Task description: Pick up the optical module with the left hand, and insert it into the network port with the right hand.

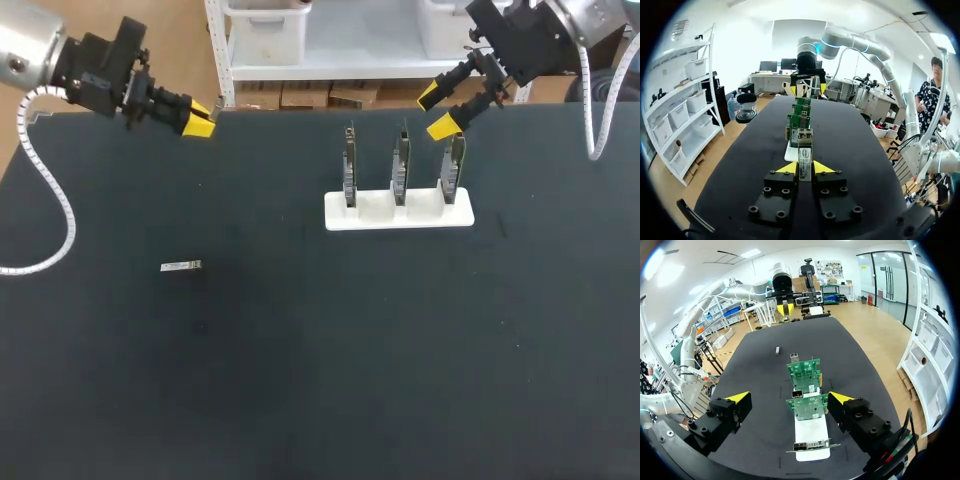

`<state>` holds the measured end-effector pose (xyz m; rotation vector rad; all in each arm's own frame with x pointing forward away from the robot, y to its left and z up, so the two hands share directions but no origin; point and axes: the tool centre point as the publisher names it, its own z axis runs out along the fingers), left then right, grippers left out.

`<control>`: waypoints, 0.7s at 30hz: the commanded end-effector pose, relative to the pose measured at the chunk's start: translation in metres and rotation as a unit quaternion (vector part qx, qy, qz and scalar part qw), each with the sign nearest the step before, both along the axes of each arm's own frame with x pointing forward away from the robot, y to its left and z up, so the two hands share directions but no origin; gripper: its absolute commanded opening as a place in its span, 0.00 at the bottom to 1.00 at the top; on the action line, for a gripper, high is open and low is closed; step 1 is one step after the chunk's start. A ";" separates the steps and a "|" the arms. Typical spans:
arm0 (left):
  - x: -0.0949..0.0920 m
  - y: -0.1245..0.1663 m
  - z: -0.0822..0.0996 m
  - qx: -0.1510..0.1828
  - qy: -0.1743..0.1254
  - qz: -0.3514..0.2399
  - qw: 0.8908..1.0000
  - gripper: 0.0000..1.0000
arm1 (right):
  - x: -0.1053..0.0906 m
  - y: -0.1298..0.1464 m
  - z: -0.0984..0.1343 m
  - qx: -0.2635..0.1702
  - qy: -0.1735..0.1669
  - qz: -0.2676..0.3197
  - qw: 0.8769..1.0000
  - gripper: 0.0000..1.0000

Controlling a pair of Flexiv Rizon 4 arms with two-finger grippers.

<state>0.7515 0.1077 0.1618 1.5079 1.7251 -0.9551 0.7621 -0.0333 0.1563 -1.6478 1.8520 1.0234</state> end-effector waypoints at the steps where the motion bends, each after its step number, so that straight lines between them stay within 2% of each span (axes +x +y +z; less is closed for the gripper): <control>1: -0.003 0.001 -0.003 -0.004 0.002 0.008 1.000 0.00 | -0.001 0.000 0.000 0.000 -0.001 -0.001 1.000 1.00; 6: -0.010 -0.027 0.007 -0.055 -0.003 0.002 0.998 0.00 | -0.001 0.000 0.000 0.000 -0.001 -0.001 1.000 1.00; 11: -0.014 -0.076 0.024 -0.100 -0.017 -0.035 0.994 0.00 | -0.001 0.000 0.000 0.000 -0.001 -0.001 1.000 1.00; 15: -0.018 -0.097 0.038 -0.117 -0.029 -0.058 0.991 0.00 | -0.001 0.000 0.000 0.000 -0.001 -0.001 1.000 1.00; 21: -0.019 -0.110 0.048 -0.119 -0.035 -0.061 0.990 0.00 | -0.001 0.000 0.000 0.000 -0.001 -0.001 1.000 1.00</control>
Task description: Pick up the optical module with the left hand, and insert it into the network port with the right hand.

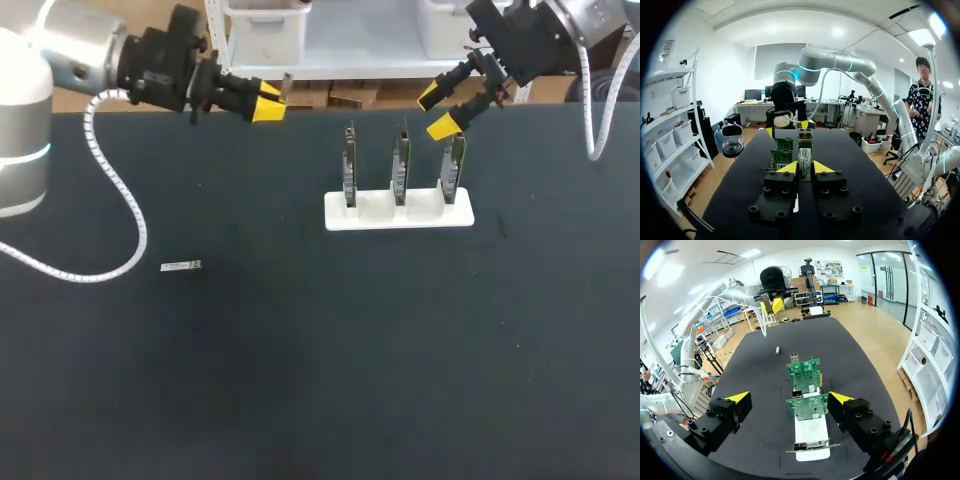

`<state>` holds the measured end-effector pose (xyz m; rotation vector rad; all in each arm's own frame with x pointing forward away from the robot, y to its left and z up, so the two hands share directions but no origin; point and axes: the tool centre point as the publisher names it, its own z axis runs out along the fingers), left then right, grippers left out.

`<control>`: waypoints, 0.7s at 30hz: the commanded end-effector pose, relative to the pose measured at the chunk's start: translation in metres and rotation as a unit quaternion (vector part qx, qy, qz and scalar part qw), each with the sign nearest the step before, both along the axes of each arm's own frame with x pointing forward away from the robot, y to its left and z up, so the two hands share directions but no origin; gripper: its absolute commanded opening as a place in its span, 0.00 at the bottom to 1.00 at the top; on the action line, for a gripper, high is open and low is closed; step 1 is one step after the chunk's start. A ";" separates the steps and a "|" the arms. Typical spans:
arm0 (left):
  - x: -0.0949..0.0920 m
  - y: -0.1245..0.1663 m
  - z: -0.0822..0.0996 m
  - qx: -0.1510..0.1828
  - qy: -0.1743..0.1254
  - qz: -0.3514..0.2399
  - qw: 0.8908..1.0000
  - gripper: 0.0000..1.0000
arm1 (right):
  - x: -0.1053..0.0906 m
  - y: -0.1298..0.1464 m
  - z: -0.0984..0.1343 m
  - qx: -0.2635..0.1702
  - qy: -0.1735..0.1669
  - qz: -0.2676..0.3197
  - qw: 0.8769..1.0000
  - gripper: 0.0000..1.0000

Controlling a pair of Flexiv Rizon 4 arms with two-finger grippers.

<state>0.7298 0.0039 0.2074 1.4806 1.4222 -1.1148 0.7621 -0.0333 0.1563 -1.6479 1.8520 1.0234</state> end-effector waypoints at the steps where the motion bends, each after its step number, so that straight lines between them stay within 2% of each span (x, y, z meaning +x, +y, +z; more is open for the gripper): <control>1: 0.003 -0.008 0.003 0.002 0.000 0.000 1.000 0.00 | -0.001 0.000 0.000 0.000 -0.001 -0.001 1.000 1.00; 4: 0.004 -0.015 0.005 -0.003 -0.003 0.004 1.000 0.00 | -0.001 0.000 0.000 0.000 -0.001 -0.001 1.000 1.00; 7: 0.005 -0.022 0.008 -0.003 -0.034 0.029 0.999 0.00 | -0.001 0.000 0.000 0.000 -0.001 -0.001 1.000 1.00; 8: 0.006 -0.024 0.009 0.006 -0.045 0.042 0.998 0.00 | -0.001 0.000 0.000 0.000 -0.001 -0.001 1.000 1.00; 13: 0.009 -0.031 0.013 -0.009 -0.047 0.088 0.995 0.00 | -0.001 0.000 0.000 0.000 -0.001 -0.001 1.000 1.00; 17: 0.007 -0.034 0.018 0.002 -0.072 0.112 0.991 0.00 | -0.001 0.000 0.000 0.000 -0.001 -0.001 1.000 1.00; 21: 0.006 -0.034 0.020 0.003 -0.076 0.116 0.990 0.00 | -0.001 0.000 0.000 0.000 -0.001 -0.001 1.000 1.00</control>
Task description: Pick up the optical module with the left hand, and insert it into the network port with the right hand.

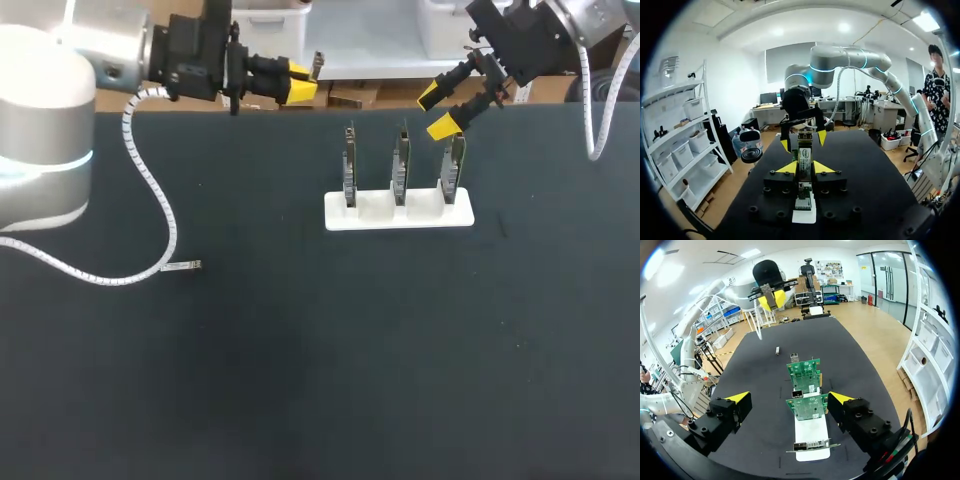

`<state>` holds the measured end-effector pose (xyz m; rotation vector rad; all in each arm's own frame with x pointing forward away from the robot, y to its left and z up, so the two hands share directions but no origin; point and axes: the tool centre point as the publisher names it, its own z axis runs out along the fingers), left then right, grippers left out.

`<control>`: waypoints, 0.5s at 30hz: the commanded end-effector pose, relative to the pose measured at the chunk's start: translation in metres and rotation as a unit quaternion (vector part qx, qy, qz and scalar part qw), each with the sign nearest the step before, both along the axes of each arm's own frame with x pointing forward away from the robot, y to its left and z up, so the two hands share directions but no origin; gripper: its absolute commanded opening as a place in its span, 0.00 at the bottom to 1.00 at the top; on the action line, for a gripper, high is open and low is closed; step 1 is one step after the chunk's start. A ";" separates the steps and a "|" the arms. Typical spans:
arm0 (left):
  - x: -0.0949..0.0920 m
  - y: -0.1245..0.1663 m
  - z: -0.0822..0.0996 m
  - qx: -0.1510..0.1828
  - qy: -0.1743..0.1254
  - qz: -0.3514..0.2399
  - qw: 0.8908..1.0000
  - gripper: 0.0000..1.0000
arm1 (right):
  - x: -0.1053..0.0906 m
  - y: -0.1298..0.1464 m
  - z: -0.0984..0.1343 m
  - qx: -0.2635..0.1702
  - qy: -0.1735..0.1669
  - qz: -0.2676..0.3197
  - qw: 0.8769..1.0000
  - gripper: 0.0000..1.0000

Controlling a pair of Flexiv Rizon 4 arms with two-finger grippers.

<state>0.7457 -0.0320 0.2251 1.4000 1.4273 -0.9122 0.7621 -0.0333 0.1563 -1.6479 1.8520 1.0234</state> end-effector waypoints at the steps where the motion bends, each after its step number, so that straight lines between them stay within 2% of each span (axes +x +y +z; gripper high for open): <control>1: -0.010 0.001 0.002 -0.003 -0.015 0.042 0.999 0.00 | -0.001 0.000 0.000 0.000 -0.001 -0.001 1.000 1.00; 12: -0.010 0.001 0.002 -0.003 -0.015 0.042 0.999 0.00 | -0.001 0.000 0.000 0.000 -0.001 -0.001 1.000 1.00; 15: -0.007 -0.005 0.001 -0.024 -0.007 0.048 0.999 0.00 | -0.001 0.000 0.000 0.000 -0.001 -0.001 1.000 1.00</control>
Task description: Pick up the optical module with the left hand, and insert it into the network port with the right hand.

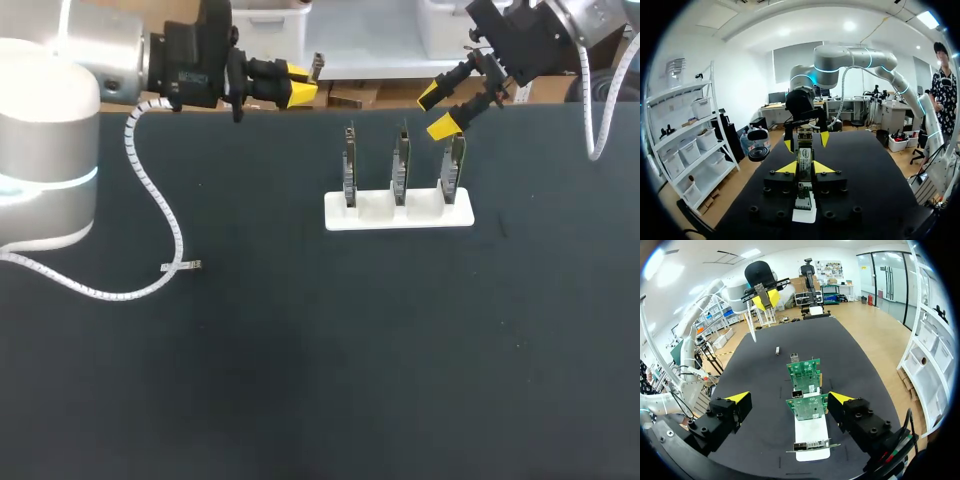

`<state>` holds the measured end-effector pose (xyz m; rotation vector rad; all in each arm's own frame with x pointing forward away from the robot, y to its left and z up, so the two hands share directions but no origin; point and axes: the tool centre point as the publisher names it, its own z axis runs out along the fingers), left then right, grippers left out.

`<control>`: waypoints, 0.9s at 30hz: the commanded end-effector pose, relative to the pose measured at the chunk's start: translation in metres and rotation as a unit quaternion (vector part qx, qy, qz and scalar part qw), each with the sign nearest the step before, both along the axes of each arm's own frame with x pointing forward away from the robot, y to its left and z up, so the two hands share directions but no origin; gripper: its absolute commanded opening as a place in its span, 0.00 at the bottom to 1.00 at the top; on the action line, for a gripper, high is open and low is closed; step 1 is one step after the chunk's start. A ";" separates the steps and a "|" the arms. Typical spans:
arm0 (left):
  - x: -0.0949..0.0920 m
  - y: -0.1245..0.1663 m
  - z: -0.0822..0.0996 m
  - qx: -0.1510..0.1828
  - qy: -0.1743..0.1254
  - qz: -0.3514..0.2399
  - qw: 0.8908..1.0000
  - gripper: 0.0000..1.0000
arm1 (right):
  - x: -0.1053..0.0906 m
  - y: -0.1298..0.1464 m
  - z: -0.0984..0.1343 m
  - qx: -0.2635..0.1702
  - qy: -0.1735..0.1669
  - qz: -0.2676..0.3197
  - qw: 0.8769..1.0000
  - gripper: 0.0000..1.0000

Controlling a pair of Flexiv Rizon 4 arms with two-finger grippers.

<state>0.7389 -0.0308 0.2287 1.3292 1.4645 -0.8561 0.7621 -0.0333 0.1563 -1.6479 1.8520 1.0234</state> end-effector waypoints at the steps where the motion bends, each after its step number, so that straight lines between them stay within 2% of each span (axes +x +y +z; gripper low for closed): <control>1: 0.000 -0.012 -0.001 -0.029 -0.006 0.003 1.000 0.00 | -0.001 0.000 0.000 0.000 -0.001 -0.001 1.000 1.00; 6: 0.003 -0.043 0.009 -0.067 -0.007 -0.018 0.998 0.00 | -0.001 0.000 0.000 0.000 -0.001 -0.001 1.000 1.00; 9: 0.005 -0.056 0.012 -0.079 -0.003 -0.036 0.996 0.00 | -0.001 0.000 0.000 0.000 -0.001 -0.001 1.000 1.00; 17: 0.007 -0.071 0.011 -0.070 0.000 -0.063 0.996 0.00 | -0.001 0.000 0.000 0.000 -0.001 -0.001 1.000 1.00; 21: 0.006 -0.074 0.004 -0.058 0.023 -0.059 0.996 0.00 | -0.001 0.000 0.000 0.000 -0.001 -0.001 1.000 1.00; 23: 0.006 -0.076 0.001 -0.039 0.034 -0.047 0.998 0.00 | -0.001 0.000 0.000 0.000 -0.001 -0.001 1.000 1.00; 27: 0.006 -0.079 -0.001 -0.035 0.046 -0.054 0.997 0.00 | -0.001 0.000 0.000 0.000 -0.001 -0.001 1.000 1.00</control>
